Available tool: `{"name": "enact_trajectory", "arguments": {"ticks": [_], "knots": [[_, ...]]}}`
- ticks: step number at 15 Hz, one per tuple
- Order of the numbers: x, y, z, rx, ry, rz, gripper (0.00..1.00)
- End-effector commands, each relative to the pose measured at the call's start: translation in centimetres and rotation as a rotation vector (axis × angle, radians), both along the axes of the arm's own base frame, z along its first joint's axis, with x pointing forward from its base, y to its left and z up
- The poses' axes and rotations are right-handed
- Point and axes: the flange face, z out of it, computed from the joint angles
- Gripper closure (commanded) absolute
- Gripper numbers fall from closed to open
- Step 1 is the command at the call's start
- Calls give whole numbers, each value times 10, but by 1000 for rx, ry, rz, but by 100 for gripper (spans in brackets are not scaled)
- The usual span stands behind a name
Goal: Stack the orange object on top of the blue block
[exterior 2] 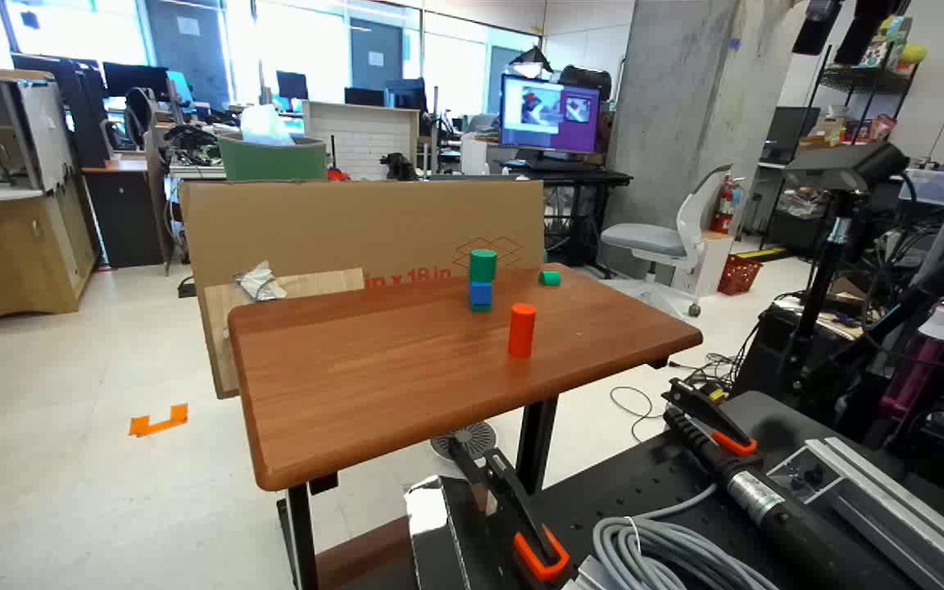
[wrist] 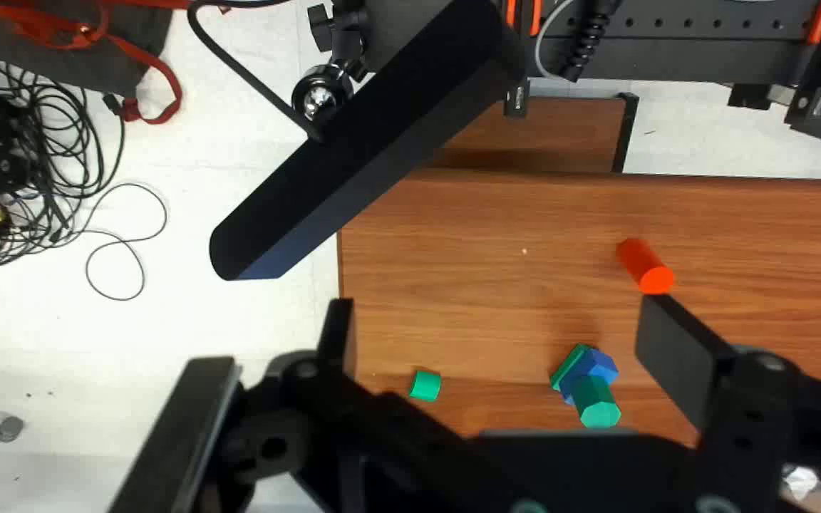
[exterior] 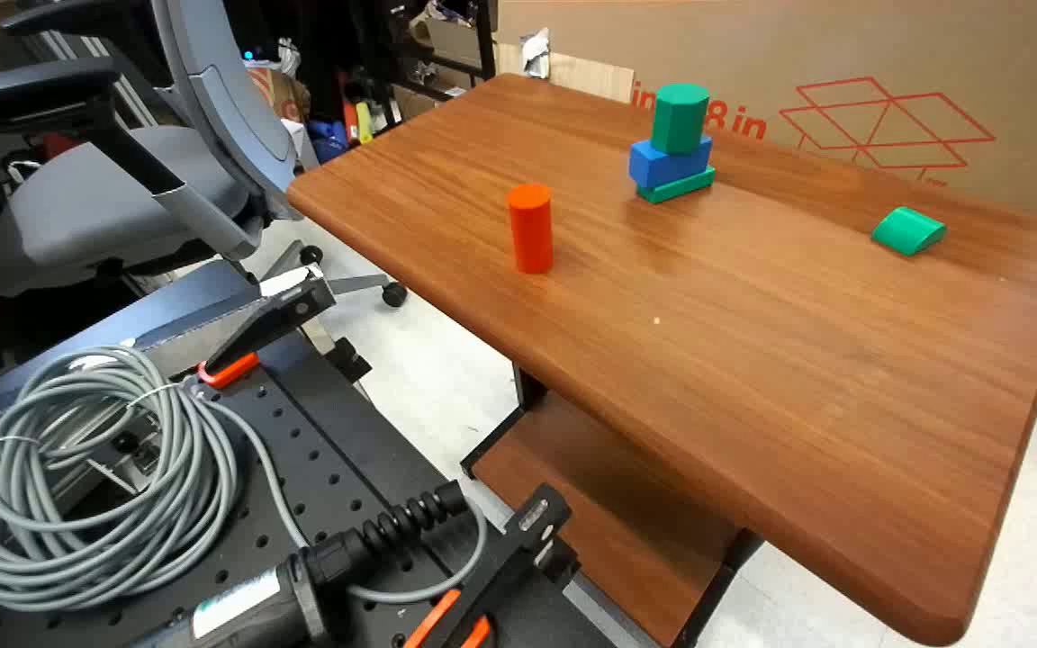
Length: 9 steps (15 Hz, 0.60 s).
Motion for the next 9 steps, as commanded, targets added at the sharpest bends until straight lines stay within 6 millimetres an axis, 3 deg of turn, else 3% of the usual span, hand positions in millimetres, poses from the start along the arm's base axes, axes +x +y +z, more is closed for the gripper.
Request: {"name": "enact_trajectory", "arguments": {"ticks": [1, 9], "knots": [[0, 0, 1, 0, 0, 0, 0], [4, 5, 0, -9, 8, -6, 0]]}}
